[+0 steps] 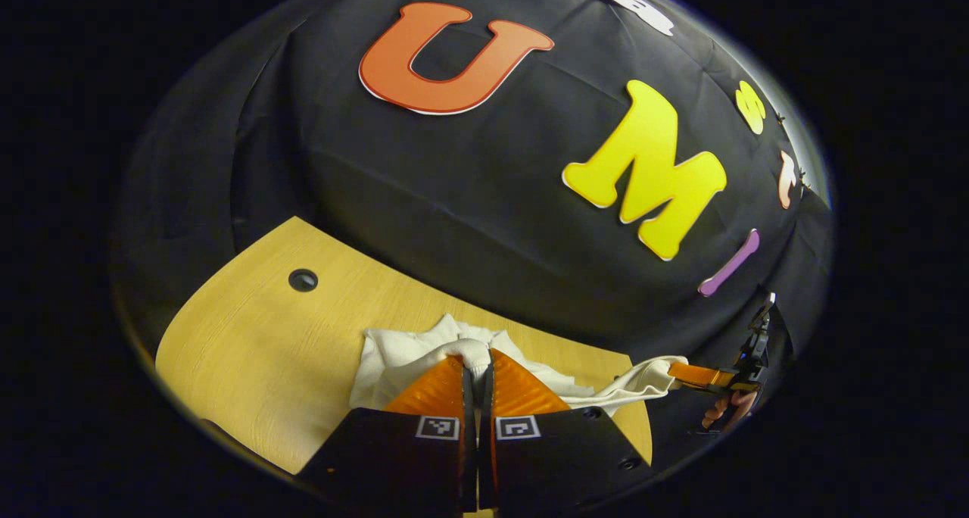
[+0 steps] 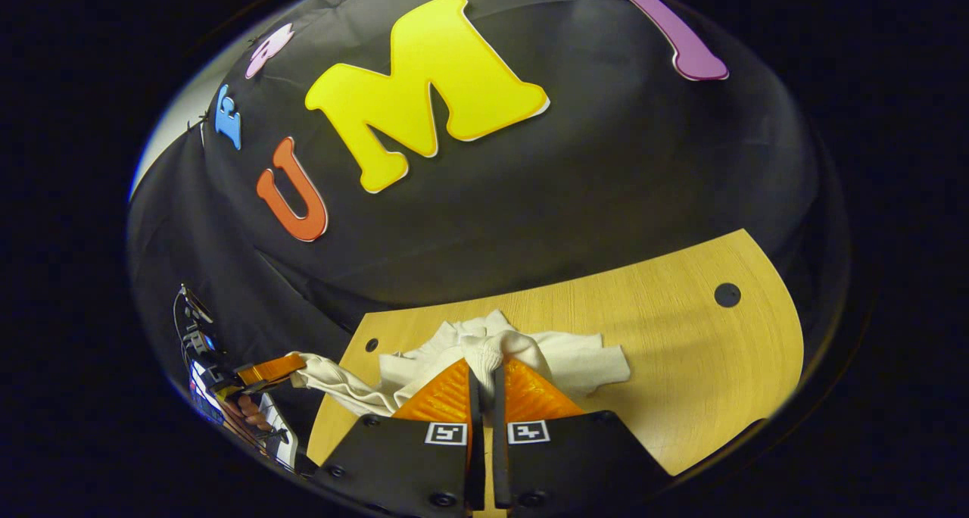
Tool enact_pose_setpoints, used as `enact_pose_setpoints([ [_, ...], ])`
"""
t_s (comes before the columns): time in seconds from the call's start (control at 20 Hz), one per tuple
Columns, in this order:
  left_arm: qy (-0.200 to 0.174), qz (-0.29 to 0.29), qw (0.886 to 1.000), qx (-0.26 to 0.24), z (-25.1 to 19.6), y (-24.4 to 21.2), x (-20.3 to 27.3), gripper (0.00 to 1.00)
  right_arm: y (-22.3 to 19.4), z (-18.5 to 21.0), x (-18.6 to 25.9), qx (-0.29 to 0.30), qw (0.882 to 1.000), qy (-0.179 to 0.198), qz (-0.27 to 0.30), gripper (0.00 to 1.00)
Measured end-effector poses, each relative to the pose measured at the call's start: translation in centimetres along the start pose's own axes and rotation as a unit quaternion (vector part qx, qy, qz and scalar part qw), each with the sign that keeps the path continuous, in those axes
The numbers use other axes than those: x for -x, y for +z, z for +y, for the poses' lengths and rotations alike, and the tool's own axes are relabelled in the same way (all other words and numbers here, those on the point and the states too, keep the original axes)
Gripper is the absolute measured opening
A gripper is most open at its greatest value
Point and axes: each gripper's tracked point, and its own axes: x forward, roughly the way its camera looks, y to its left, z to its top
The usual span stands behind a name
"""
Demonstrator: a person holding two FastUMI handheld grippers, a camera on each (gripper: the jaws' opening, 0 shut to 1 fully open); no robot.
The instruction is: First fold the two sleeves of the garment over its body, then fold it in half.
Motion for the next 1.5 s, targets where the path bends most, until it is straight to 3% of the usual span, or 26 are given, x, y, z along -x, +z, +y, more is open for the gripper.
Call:
enact_pose_setpoints([
  [0.35, 0.031, 0.017, 0.999, -0.006, 4.9, -2.8, -12.4, 0.04, -2.5, -6.4, -14.4, 0.000, 0.999, -0.033, 0.024, 0.05],
  [0.75, 0.038, 0.018, 0.999, -0.031, 8.6, -6.1, -19.7, 0.04, -5.1, -9.5, -20.4, 0.006, 0.997, -0.078, 0.006, 0.05],
  [0.85, 0.037, 0.020, 0.998, -0.042, 8.4, -6.3, -19.8, 0.08, -5.0, -9.5, -20.5, -0.010, 0.996, -0.089, 0.003, 0.16],
  [0.9, 0.037, 0.025, 0.998, -0.051, 8.1, -6.4, -20.2, 0.05, -4.8, -9.0, -20.4, -0.015, 0.996, -0.089, -0.002, 0.13],
  [0.95, 0.033, 0.029, 0.997, -0.061, 7.5, -6.3, -19.7, 0.04, -4.4, -8.6, -20.2, -0.015, 0.996, -0.090, -0.011, 0.28],
  [1.05, 0.032, 0.027, 0.996, -0.075, 6.5, -5.2, -18.2, 0.43, -3.4, -7.9, -18.9, -0.004, 0.995, -0.091, -0.035, 0.33],
  [1.1, 0.042, 0.013, 0.996, -0.082, 6.6, -4.1, -17.6, 0.63, -2.8, -7.6, -17.7, 0.004, 0.994, -0.095, -0.045, 0.45],
  [1.15, 0.053, -0.007, 0.995, -0.090, 6.7, -2.5, -16.7, 0.59, -2.2, -7.3, -16.8, 0.011, 0.993, -0.099, -0.060, 0.47],
  [1.2, 0.060, -0.024, 0.993, -0.097, 6.6, -1.2, -15.7, 0.87, -1.7, -7.0, -15.7, 0.020, 0.992, -0.101, -0.070, 0.54],
  [1.3, 0.076, -0.044, 0.990, -0.107, 6.7, 0.7, -12.8, 0.93, -0.9, -6.5, -12.5, 0.038, 0.989, -0.108, -0.089, 0.81],
  [1.35, 0.081, -0.056, 0.989, -0.108, 6.4, 2.0, -11.2, 0.93, -0.4, -5.6, -10.6, 0.050, 0.988, -0.108, -0.100, 0.78],
  [1.45, 0.075, -0.089, 0.988, -0.105, 4.6, 4.7, -7.0, 0.94, 0.7, -3.1, -6.1, 0.078, 0.982, -0.109, -0.130, 0.87],
  [1.5, 0.074, -0.108, 0.985, -0.108, 3.5, 5.9, -4.6, 0.94, 1.5, -1.7, -3.8, 0.094, 0.979, -0.107, -0.146, 0.82],
])
